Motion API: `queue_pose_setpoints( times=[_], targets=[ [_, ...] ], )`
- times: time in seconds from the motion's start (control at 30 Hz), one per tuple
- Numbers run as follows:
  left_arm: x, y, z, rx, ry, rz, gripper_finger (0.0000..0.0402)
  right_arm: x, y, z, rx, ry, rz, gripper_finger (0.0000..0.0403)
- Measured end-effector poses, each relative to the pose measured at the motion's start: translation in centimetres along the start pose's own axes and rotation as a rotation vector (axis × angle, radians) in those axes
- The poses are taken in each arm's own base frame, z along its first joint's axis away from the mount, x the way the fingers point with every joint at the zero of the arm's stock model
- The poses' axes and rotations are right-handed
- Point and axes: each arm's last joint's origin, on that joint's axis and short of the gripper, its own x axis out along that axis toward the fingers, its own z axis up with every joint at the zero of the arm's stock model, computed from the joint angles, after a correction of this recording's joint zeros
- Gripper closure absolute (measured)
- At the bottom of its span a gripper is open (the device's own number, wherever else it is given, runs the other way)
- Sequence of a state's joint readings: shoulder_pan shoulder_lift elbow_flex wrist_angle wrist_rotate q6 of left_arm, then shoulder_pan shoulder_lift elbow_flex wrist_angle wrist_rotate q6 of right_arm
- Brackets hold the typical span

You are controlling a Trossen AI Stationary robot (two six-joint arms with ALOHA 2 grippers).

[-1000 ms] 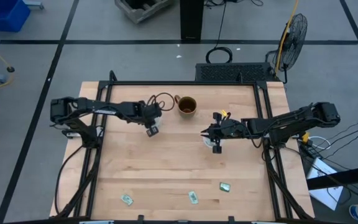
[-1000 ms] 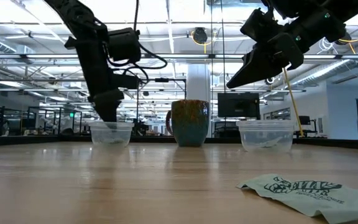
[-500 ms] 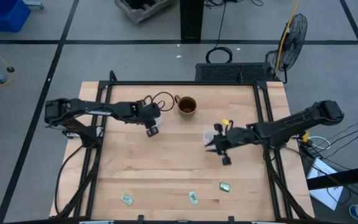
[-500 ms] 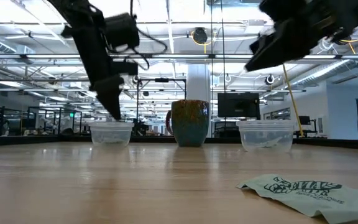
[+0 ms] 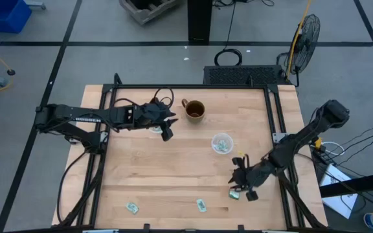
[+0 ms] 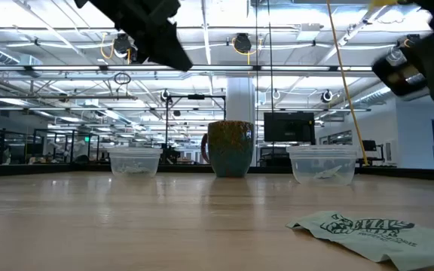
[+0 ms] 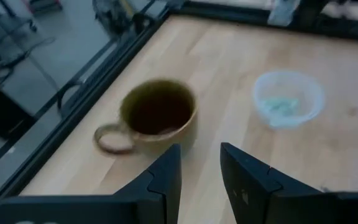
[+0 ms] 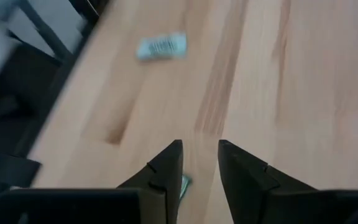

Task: Pick and place Stevia / Truvia into bins
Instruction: Put the green truvia packet into the right round transparent container

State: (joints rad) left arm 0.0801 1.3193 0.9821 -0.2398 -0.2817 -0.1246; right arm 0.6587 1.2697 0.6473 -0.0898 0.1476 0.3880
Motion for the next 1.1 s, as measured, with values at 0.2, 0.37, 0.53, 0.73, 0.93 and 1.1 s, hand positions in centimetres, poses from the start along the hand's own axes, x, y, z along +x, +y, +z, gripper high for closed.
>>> queue_pose_setpoints(
  times=[0.2, 0.37, 0.53, 0.73, 0.93, 1.1],
  targets=[
    [0.1, -1.3, -0.2, 0.042, -0.017, 0.01, 0.0284, 3.2, 1.5, -2.8, 0.046, 0.133, -0.073, 0.0301],
    [-0.1, -1.9, -0.3, 0.055, -0.011, -0.001, 0.0284, 4.1, 1.7, -3.4, 0.039, 0.143, -0.105, 0.0281],
    [-0.3, -2.4, -0.5, 0.07, 0.002, -0.014, 0.0284, 4.8, 2.2, -3.2, 0.068, 0.109, -0.052, 0.0261],
    [-0.3, -2.5, -0.6, 0.078, 0.005, -0.019, 0.0284, 5.1, 2.2, -3.9, 0.024, 0.136, -0.096, 0.0254],
    [-0.3, -2.5, -0.6, 0.08, 0.007, -0.018, 0.0284, 6.0, 2.0, -4.5, 0.014, 0.16, -0.138, 0.0274],
    [-0.3, -2.5, -0.6, 0.082, 0.006, -0.018, 0.0284, 5.9, 1.8, -4.8, -0.016, 0.196, -0.169, 0.0301]
  ],
)
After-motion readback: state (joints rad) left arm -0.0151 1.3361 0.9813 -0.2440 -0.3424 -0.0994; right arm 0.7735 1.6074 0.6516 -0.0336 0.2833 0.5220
